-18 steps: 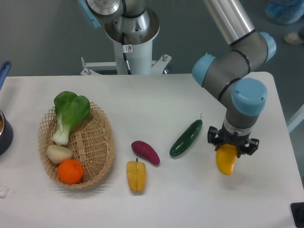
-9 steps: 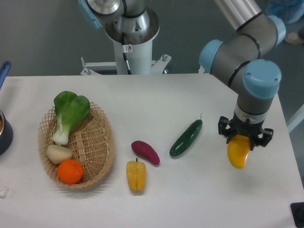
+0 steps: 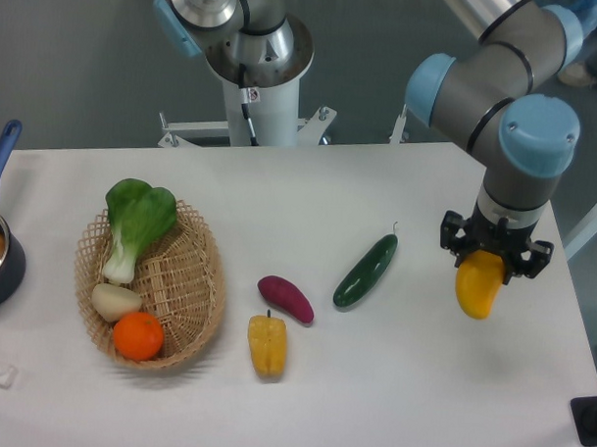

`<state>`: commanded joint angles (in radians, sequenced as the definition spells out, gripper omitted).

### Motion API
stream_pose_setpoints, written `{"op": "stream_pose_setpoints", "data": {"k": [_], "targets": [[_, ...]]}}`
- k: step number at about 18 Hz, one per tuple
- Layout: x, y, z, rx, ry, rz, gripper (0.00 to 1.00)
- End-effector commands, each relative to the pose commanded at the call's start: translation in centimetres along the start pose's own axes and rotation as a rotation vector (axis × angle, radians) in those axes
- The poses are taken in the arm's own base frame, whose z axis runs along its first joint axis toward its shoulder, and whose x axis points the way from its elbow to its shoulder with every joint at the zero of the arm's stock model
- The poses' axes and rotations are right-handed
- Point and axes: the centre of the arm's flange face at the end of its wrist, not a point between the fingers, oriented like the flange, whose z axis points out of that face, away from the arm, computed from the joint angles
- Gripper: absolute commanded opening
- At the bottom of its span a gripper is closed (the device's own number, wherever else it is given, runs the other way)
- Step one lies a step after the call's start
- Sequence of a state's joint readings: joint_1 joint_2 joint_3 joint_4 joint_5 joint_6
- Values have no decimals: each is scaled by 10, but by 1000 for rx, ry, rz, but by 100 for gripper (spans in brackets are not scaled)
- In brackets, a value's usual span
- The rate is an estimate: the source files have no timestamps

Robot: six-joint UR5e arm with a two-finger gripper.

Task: Pick up the mango from the table
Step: 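Lift the grasped mango up off the table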

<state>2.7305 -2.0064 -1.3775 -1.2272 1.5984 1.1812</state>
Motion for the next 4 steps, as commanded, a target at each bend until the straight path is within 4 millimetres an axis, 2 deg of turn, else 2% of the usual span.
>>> {"op": "stream_pose_setpoints", "data": {"k": [4], "targets": [[0,0,0,-1,1,2,33]]}}
